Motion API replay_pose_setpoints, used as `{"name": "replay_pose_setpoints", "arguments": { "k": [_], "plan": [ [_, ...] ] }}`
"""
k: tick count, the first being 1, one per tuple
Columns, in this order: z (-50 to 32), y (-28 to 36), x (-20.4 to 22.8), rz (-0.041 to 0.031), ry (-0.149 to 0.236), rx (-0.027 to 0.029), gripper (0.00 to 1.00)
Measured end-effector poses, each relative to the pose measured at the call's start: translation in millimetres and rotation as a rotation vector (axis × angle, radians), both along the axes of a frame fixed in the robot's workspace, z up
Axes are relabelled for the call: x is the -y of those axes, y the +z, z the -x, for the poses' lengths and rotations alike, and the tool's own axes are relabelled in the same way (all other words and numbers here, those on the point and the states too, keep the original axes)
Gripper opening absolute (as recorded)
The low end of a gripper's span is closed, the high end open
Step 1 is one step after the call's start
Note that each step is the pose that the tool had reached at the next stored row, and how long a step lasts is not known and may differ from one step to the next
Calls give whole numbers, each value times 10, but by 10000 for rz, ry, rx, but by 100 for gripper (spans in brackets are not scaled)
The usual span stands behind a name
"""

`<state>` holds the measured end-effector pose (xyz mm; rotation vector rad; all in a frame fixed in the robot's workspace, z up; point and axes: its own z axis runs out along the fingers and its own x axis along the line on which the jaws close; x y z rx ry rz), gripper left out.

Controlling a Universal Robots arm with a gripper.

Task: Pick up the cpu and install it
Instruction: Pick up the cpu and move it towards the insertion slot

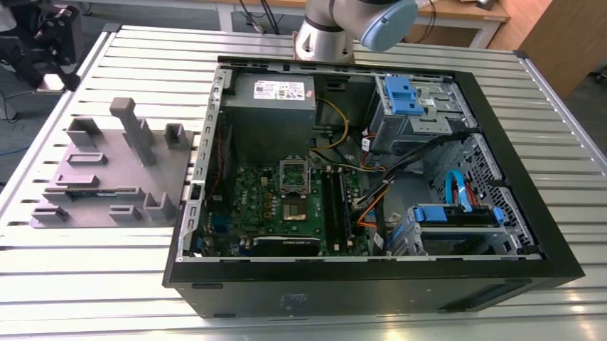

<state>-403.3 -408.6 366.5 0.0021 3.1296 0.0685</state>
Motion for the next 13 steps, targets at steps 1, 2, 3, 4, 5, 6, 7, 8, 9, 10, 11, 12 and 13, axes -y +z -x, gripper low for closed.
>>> {"name": "replay_pose_setpoints", "arguments": {
  "k": [1,2,3,4,5,6,7,8,9,10,11,12,13],
  "plan": [
    [-9,0,0,1,0,0,47],
    [-18,0,0,0,0,0,47],
    [-27,0,0,0,0,0,47],
    [-35,0,0,0,0,0,47],
    [-44,0,0,0,0,0,47],
    [-53,0,0,0,0,0,47],
    [-61,-1,0,0,0,0,47],
    [-69,-1,0,-1,0,1,47],
    [-77,0,0,0,0,0,47],
    [-84,0,0,0,1,-1,47],
    [-92,0,0,0,0,0,47],
    [-98,0,0,0,1,0,47],
    [-105,-1,0,0,0,0,47]
  ]
}}
